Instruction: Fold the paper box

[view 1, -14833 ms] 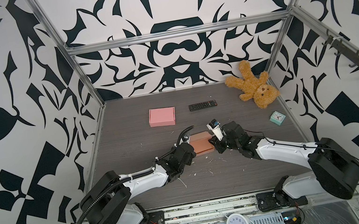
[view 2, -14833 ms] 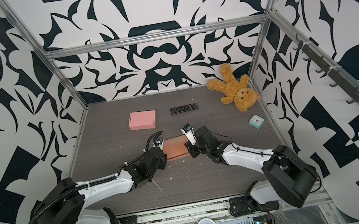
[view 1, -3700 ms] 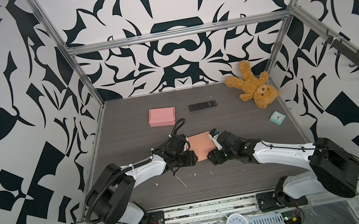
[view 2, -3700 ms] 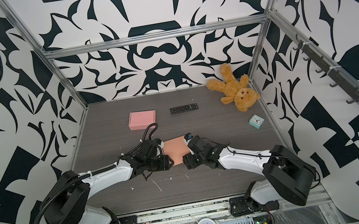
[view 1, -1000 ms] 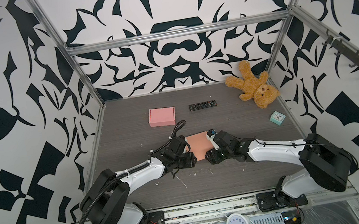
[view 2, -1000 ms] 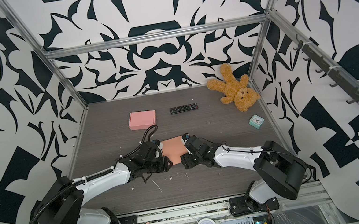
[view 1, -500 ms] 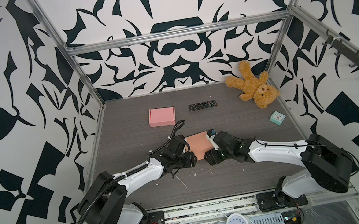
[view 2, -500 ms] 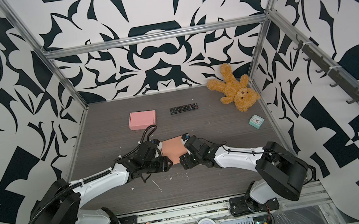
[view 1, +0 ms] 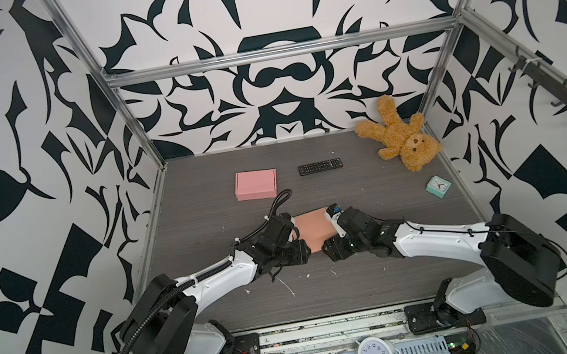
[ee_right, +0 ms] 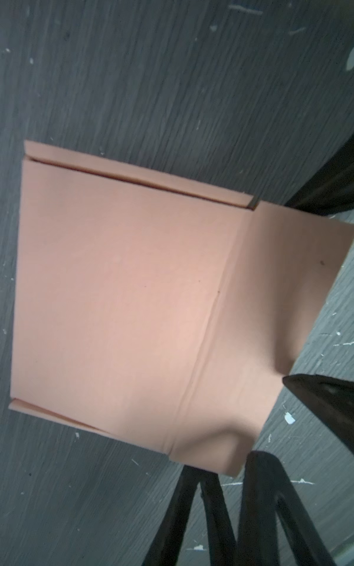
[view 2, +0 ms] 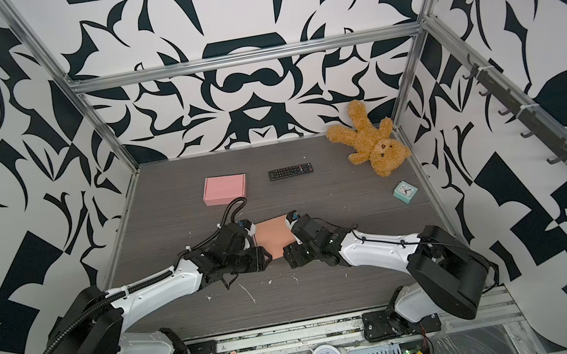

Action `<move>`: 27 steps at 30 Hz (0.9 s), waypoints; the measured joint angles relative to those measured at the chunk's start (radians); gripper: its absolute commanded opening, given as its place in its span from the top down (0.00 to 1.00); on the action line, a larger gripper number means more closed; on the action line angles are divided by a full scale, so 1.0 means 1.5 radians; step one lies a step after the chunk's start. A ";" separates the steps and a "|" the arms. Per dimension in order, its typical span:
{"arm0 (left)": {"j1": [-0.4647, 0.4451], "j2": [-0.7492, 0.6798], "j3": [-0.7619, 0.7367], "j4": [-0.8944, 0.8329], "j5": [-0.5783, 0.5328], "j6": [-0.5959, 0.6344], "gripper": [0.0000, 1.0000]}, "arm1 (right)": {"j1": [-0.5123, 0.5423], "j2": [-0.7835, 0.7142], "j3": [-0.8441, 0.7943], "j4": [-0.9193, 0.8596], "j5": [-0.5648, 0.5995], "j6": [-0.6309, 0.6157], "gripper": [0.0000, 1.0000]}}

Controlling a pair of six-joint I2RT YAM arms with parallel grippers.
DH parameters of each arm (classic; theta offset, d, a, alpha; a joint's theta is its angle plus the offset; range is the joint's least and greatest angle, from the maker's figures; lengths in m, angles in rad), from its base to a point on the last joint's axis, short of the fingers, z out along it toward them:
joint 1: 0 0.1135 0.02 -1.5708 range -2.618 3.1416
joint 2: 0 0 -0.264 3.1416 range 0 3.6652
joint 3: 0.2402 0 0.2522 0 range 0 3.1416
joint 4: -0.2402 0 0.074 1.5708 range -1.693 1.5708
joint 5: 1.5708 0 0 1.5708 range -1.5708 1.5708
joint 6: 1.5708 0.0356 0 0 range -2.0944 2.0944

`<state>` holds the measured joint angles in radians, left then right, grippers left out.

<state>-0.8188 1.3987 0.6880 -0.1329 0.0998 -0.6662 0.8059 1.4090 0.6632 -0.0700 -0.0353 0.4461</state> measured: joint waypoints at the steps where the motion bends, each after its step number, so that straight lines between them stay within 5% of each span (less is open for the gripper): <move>1: 0.000 0.001 0.000 0.000 -0.002 0.000 0.49 | 0.000 0.001 0.000 0.000 0.002 0.000 0.21; 27: -0.001 0.023 0.000 0.001 -0.017 0.001 0.55 | 0.001 0.035 0.003 0.006 0.025 -0.005 0.35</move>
<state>-0.8196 1.4338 0.6880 -0.1318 0.0746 -0.6655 0.8066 1.4609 0.6670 -0.0612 0.0017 0.4381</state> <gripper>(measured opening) 0.456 0.654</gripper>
